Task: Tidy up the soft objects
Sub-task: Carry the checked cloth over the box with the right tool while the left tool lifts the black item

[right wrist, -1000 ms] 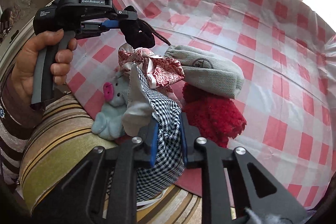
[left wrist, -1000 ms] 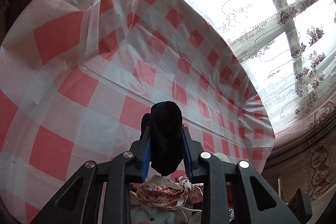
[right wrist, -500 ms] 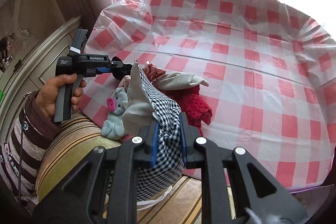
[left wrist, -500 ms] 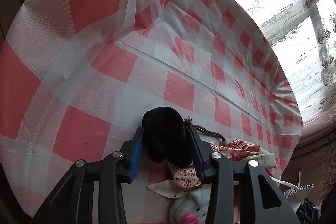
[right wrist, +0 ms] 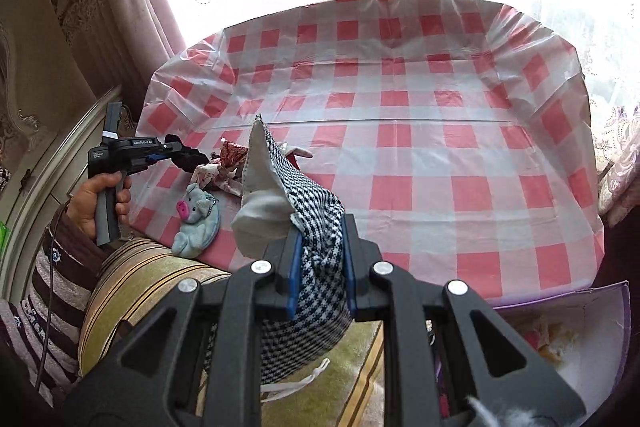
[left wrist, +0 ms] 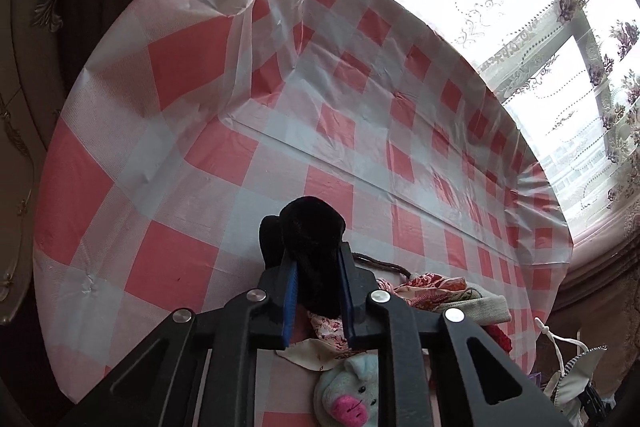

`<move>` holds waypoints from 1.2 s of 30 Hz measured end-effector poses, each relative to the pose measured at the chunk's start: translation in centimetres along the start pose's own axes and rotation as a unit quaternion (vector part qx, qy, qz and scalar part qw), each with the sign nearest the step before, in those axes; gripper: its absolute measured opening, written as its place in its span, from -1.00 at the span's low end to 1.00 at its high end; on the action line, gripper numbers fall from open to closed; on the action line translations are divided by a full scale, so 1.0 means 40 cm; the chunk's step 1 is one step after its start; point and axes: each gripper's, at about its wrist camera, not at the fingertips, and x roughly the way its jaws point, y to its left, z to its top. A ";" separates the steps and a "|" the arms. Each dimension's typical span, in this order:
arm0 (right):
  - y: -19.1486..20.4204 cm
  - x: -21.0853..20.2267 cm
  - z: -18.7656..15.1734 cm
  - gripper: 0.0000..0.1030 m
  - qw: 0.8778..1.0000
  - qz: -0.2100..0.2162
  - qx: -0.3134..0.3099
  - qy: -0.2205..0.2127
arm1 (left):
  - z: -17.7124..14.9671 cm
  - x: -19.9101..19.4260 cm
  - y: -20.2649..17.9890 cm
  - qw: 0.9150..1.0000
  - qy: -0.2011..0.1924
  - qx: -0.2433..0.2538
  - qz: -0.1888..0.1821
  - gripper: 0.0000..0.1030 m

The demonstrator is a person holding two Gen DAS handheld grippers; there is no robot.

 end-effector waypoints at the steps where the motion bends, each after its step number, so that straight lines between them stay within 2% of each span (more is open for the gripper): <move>1: -0.015 -0.014 -0.006 -0.59 1.000 -0.004 0.006 -0.003 | 0.001 -0.020 -0.007 1.000 -0.010 0.001 -0.001 -0.64; 7: -0.101 -0.087 -0.051 -0.59 0.999 -0.022 0.045 -0.015 | -0.010 -0.133 -0.089 0.998 -0.048 0.019 -0.037 -0.64; 15: -0.215 -0.181 -0.140 -0.59 0.993 -0.045 0.100 -0.031 | -0.079 -0.195 -0.307 0.989 -0.030 0.092 -0.112 -0.64; 23: -0.321 -0.226 -0.242 -0.59 0.986 -0.043 0.160 -0.030 | -0.176 -0.192 -0.549 0.970 0.020 0.174 -0.171 -0.64; 30: -0.409 -0.202 -0.350 -0.59 0.974 -0.027 0.224 -0.007 | -0.256 -0.187 -0.724 0.952 0.045 0.238 -0.190 -0.64; 36: -0.477 -0.187 -0.419 -0.59 0.964 -0.041 0.264 0.007 | -0.317 -0.179 -0.842 0.936 0.067 0.280 -0.202 -0.64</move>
